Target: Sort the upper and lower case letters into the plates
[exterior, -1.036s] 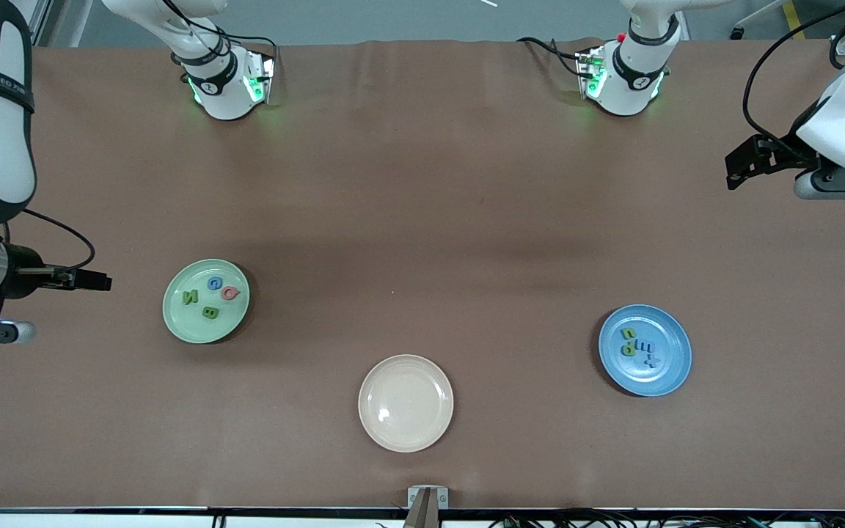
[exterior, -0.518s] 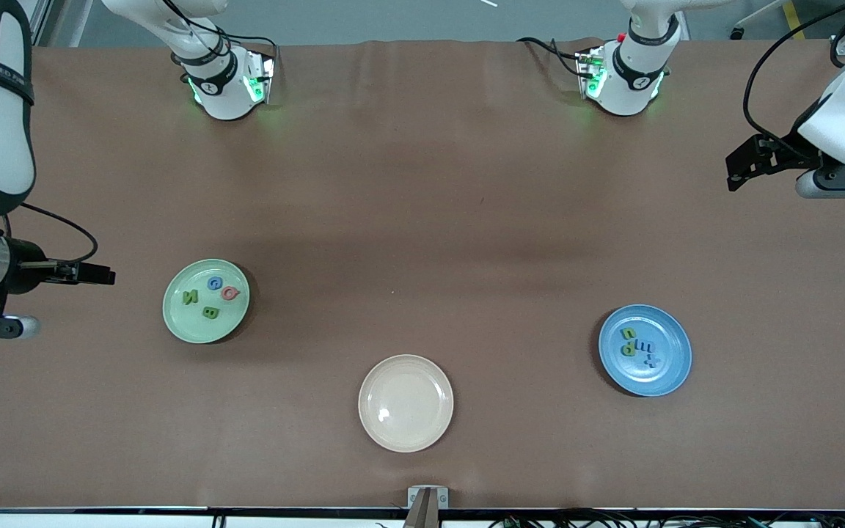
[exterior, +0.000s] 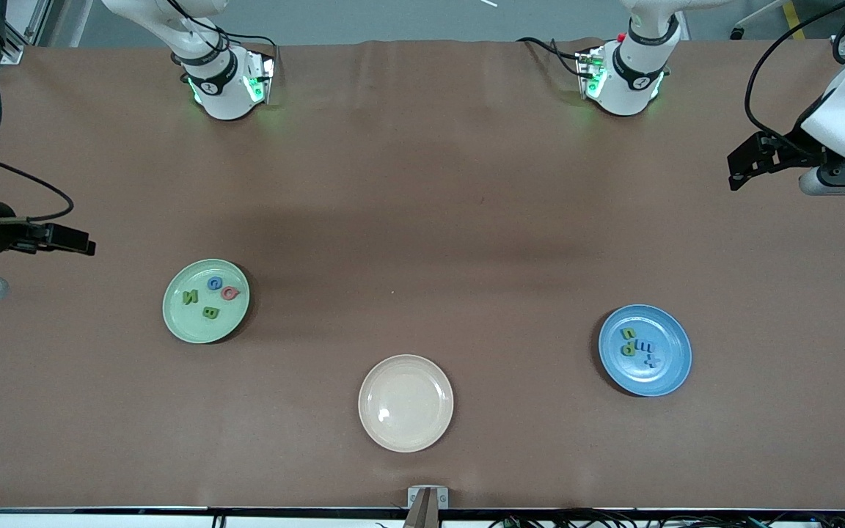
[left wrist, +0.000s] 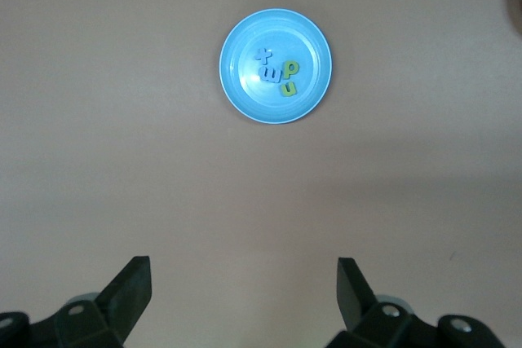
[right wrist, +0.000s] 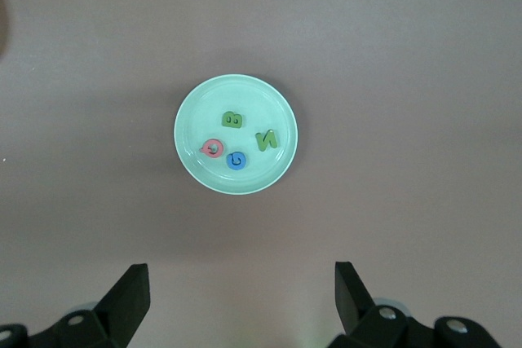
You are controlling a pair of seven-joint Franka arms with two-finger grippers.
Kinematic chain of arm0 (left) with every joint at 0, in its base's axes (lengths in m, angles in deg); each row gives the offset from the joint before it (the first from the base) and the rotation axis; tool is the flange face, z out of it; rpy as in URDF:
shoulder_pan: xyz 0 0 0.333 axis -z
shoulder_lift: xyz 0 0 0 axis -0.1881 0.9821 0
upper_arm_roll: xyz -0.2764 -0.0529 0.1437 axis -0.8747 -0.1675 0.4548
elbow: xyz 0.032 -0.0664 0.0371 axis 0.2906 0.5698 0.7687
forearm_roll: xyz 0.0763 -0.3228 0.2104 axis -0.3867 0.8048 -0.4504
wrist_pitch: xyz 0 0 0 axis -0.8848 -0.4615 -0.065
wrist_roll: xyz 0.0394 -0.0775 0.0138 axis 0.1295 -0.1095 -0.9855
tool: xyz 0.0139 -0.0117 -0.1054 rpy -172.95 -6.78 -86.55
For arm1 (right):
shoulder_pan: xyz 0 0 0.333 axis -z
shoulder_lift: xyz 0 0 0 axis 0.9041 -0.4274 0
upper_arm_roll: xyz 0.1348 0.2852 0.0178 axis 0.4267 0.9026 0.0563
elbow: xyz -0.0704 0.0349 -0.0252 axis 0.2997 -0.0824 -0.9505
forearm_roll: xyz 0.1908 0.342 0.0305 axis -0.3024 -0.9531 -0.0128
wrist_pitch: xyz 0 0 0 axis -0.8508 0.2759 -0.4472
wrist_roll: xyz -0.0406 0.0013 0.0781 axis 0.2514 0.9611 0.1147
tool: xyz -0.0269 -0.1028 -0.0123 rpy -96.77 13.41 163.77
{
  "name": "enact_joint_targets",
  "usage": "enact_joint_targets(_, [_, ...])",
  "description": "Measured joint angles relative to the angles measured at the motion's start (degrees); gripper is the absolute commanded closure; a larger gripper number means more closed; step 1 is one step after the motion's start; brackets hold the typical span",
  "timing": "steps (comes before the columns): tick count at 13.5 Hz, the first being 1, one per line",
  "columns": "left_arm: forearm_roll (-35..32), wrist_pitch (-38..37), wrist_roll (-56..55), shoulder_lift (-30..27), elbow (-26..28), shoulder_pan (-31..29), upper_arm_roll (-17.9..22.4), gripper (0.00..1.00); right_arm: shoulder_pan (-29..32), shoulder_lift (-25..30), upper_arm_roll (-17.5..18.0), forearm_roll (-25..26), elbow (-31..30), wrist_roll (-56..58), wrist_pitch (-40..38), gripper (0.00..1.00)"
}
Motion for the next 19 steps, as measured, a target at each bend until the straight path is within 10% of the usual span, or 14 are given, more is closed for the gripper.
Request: enact_joint_targets(19, [1.1, 0.0, 0.0, 0.0, -0.2, 0.0, 0.0, 0.00, 0.1, 14.2, 0.3, 0.9, -10.1, 1.2, 0.9, 0.00])
